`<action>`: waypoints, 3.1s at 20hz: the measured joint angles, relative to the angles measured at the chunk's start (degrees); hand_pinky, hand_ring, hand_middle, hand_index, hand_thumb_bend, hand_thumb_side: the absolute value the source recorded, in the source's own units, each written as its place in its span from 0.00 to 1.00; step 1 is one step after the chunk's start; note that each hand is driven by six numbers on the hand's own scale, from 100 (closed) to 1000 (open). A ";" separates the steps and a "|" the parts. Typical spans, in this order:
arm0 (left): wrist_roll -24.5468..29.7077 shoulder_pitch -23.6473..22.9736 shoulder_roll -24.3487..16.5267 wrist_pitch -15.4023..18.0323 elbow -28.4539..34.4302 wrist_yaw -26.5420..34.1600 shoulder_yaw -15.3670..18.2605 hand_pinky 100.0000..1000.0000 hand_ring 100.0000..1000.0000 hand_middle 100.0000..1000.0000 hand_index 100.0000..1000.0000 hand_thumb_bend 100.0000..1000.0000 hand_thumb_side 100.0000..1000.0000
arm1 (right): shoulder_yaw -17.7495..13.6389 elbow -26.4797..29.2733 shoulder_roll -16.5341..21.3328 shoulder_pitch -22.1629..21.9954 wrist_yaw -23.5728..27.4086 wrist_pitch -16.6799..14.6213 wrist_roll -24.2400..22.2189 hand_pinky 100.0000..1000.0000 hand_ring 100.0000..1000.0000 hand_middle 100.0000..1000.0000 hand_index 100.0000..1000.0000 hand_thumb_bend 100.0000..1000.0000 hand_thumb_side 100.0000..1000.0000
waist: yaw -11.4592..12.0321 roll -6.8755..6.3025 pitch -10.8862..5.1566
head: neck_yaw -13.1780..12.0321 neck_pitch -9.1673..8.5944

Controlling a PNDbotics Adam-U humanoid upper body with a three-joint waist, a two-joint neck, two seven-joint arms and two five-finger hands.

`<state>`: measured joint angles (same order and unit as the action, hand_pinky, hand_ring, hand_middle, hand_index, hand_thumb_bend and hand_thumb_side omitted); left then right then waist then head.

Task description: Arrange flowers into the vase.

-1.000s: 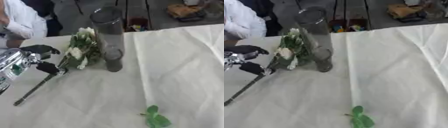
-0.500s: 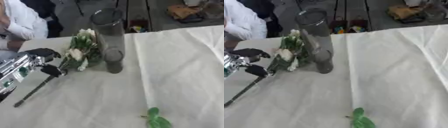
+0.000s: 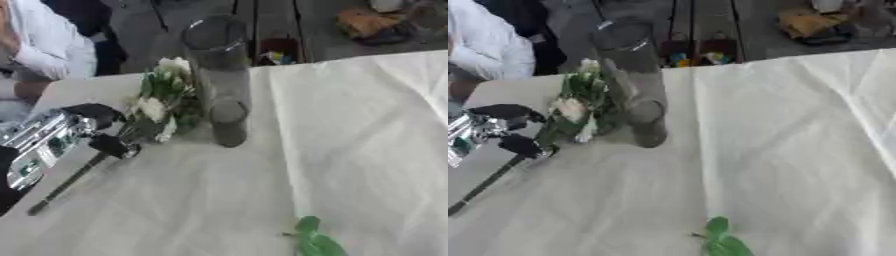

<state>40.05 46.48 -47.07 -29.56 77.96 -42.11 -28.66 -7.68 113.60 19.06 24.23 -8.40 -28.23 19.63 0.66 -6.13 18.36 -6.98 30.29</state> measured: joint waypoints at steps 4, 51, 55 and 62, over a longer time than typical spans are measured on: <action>-0.14 0.20 0.80 -0.14 -1.97 -0.94 0.25 0.89 0.88 0.90 0.96 0.32 0.61 | 0.05 0.00 0.00 0.00 0.18 -0.04 -0.25 0.61 0.70 0.46 0.74 0.00 0.98 | -0.20 -0.09 0.03 | -0.03 -0.17; -3.28 1.66 6.08 -3.28 -13.26 -5.84 3.23 0.71 0.80 0.83 0.88 0.07 0.56 | 0.46 0.00 -0.02 0.18 0.93 -0.09 -1.86 0.62 0.71 0.45 0.74 0.00 0.99 | -1.71 -0.50 1.40 | -2.56 -2.14; -3.42 1.88 6.30 -3.32 -13.89 -5.84 3.63 0.62 0.73 0.77 0.82 0.04 0.52 | 0.48 0.00 -0.02 0.19 0.93 -0.02 -1.99 0.63 0.71 0.45 0.74 0.00 0.99 | -1.76 -0.67 1.52 | -2.65 -2.18; -5.17 2.07 6.73 -3.90 -14.25 -7.36 3.87 0.30 0.42 0.49 0.64 0.02 0.40 | 0.65 0.00 -0.02 0.19 0.96 0.00 -2.27 0.63 0.71 0.44 0.74 0.00 0.99 | -1.94 -0.67 1.64 | -2.73 -2.21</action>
<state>34.89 48.55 -40.34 -33.46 63.71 -49.47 -24.79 -7.02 113.60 19.03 24.42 -7.45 -28.23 17.36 -1.28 -6.81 20.00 -9.71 28.08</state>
